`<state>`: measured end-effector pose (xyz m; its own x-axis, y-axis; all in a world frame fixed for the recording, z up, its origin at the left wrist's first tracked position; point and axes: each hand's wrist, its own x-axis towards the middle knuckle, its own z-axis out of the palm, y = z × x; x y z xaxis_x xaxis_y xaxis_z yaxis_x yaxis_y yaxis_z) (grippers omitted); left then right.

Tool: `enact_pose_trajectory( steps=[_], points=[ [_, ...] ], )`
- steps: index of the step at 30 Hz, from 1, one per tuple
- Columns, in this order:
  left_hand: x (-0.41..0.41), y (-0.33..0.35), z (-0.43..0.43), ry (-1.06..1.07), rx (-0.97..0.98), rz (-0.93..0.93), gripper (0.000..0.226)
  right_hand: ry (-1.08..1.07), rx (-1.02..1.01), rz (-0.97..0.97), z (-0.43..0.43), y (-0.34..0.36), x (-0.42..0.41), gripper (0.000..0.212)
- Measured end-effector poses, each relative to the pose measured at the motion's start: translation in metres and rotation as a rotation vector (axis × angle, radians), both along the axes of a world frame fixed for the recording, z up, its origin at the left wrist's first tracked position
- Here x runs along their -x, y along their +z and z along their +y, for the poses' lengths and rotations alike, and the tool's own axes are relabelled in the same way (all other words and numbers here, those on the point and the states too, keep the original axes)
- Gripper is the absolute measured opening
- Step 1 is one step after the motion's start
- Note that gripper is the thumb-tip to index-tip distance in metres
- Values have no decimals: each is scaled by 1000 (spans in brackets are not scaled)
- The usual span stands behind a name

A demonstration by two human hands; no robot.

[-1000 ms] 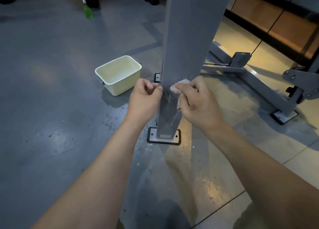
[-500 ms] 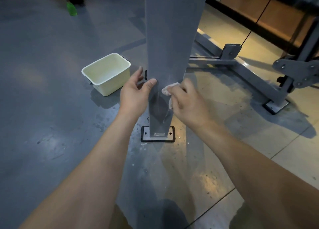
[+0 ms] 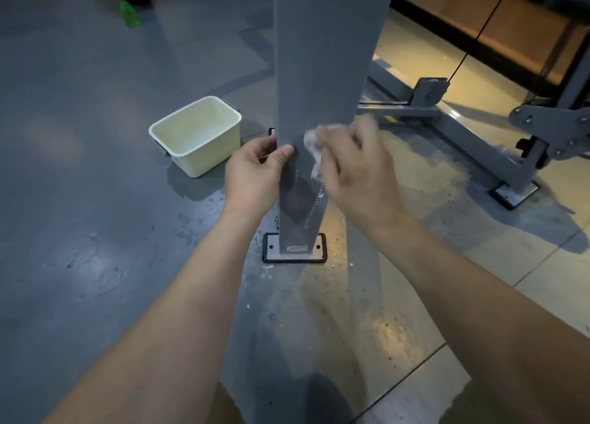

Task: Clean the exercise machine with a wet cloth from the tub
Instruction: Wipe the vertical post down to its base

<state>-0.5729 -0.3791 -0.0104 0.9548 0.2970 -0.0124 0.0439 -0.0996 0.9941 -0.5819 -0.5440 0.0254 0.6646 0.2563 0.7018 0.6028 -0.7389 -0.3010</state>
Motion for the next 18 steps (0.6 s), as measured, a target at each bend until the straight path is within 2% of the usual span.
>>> enact_pose_trajectory(
  steps=[2, 3, 6, 7, 10, 13, 18],
  points=[
    [-2, -2, 0, 4, -5, -5, 52, 2, -17, -55, -1, 0, -3, 16],
    [-2, -3, -1, 3, -15, -4, 52, 18, -7, 15, -3, -8, -2, 17],
    [-2, -3, -1, 29, -39, 24, 44, 29, 289, 222, -12, -52, 3, 21],
    [-2, -3, -1, 47, -40, 34, 43, -2, 295, 272, -14, -57, 3, 20],
    [-4, -5, 0, 98, -52, 48, 45, 14, 91, 134, -16, -35, 4, 22],
    [-6, -9, -2, 152, -56, 17, 26, -33, -94, -85, -24, -7, -1, 16],
    [-4, -9, -4, 187, -92, 5, 43, -5, -113, -70, -24, -12, -15, 14]
  ],
)
